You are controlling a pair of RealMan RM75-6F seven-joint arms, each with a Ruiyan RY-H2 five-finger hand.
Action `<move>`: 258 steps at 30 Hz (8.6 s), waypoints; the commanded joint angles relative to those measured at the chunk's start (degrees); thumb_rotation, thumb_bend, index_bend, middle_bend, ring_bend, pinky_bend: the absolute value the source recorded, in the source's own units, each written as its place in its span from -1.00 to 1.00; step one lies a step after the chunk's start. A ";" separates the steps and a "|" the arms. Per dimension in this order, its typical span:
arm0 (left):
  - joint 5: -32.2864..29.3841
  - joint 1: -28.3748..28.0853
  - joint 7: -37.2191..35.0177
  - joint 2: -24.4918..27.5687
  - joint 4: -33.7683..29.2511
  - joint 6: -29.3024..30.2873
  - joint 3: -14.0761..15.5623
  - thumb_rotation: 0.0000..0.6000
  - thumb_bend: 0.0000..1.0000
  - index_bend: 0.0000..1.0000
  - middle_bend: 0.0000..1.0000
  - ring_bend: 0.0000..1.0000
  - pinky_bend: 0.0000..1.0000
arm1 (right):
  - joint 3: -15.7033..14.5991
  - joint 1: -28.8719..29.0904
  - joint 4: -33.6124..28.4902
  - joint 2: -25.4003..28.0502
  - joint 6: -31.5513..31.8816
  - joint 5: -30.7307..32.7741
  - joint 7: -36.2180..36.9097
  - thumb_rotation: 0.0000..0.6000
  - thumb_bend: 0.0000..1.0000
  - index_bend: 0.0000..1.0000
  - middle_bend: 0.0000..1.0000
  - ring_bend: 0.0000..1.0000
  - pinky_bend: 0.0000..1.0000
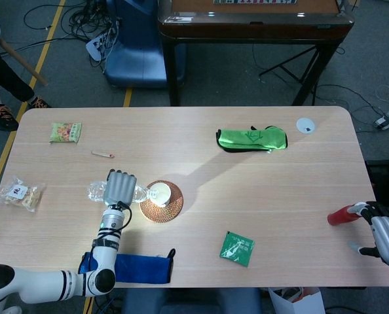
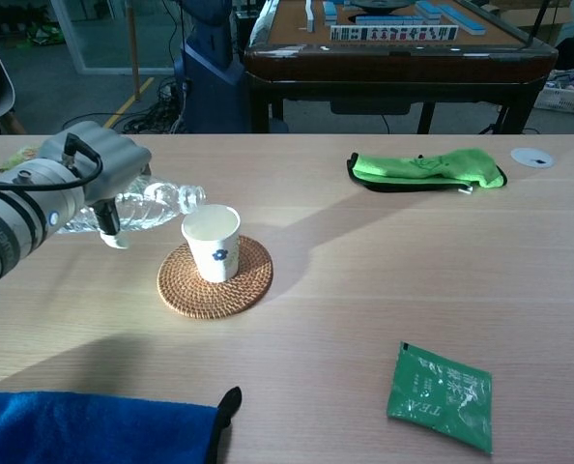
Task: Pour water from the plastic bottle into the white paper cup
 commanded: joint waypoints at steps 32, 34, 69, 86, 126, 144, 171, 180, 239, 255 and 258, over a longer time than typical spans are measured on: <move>-7.11 -5.92 11.39 -2.62 0.41 6.20 -0.27 1.00 -0.98 0.42 0.65 0.12 -0.09 | -0.05 0.11 -0.08 0.30 -0.48 -0.06 0.52 1.00 -0.74 -0.34 -0.39 -0.69 -0.52; -7.30 -6.11 11.73 -2.70 0.44 6.47 -0.23 1.00 -0.98 0.42 0.65 0.12 -0.09 | -0.08 0.11 -0.15 0.34 -0.48 -0.14 0.52 1.00 -0.74 -0.34 -0.39 -0.69 -0.52; -9.30 -6.78 12.73 -3.27 2.99 6.79 0.91 1.00 -0.98 0.42 0.65 0.13 -0.08 | 0.01 0.12 -0.06 0.47 -0.49 -0.08 0.81 1.00 -0.74 -0.34 -0.39 -0.69 -0.52; -12.57 -5.37 6.03 -2.53 1.61 2.41 -2.56 1.00 -0.98 0.42 0.65 0.12 -0.04 | 0.15 0.20 0.05 0.18 -0.66 0.58 0.10 1.00 -0.74 -0.34 -0.39 -0.69 -0.52; -0.10 10.24 -47.15 -2.02 5.94 0.92 -10.60 1.00 -0.89 0.41 0.66 0.12 -0.01 | -0.02 0.20 -0.22 0.08 -0.86 0.55 -0.59 1.00 -0.74 -0.34 -0.39 -0.69 -0.52; 9.39 18.42 -70.96 -3.14 10.68 -0.11 -11.75 1.00 -0.78 0.37 0.64 0.12 -0.14 | -0.09 0.37 -0.47 0.02 -1.37 1.12 -1.25 1.00 -0.74 -0.34 -0.39 -0.69 -0.52; 24.25 22.89 -88.73 -5.34 22.64 -4.90 -6.62 1.00 -0.78 0.12 0.32 -0.09 -0.35 | -0.26 0.61 -1.37 0.30 -2.32 2.56 -2.80 1.00 -0.74 -0.34 -0.39 -0.69 -0.52; 24.52 23.35 -89.12 -2.62 19.85 -9.20 -5.93 1.00 -0.79 -0.29 -0.23 -0.43 -0.54 | -0.29 0.60 -1.60 0.55 -2.37 2.72 -2.82 1.00 -0.74 -0.34 -0.39 -0.68 -0.52; 47.56 38.95 -75.60 26.30 4.43 4.08 9.36 1.00 -0.96 -0.38 -0.64 -0.67 -0.14 | -1.00 0.85 -2.80 -0.90 -2.50 3.68 -9.48 1.00 -0.74 -0.34 -0.37 -0.68 -0.52; 48.54 41.66 -60.68 33.90 -7.03 4.30 13.63 1.00 -0.96 0.23 0.41 0.02 0.40 | -1.22 0.84 -3.36 -0.41 -2.43 3.66 -9.91 1.00 -0.73 -0.34 -0.37 -0.68 -0.52; 48.05 41.56 -59.31 33.64 -7.57 3.80 13.58 1.00 -0.96 0.25 0.42 0.03 0.41 | -1.12 0.78 -3.26 -0.13 -2.28 3.63 -9.28 1.00 -0.73 -0.34 -0.37 -0.68 -0.52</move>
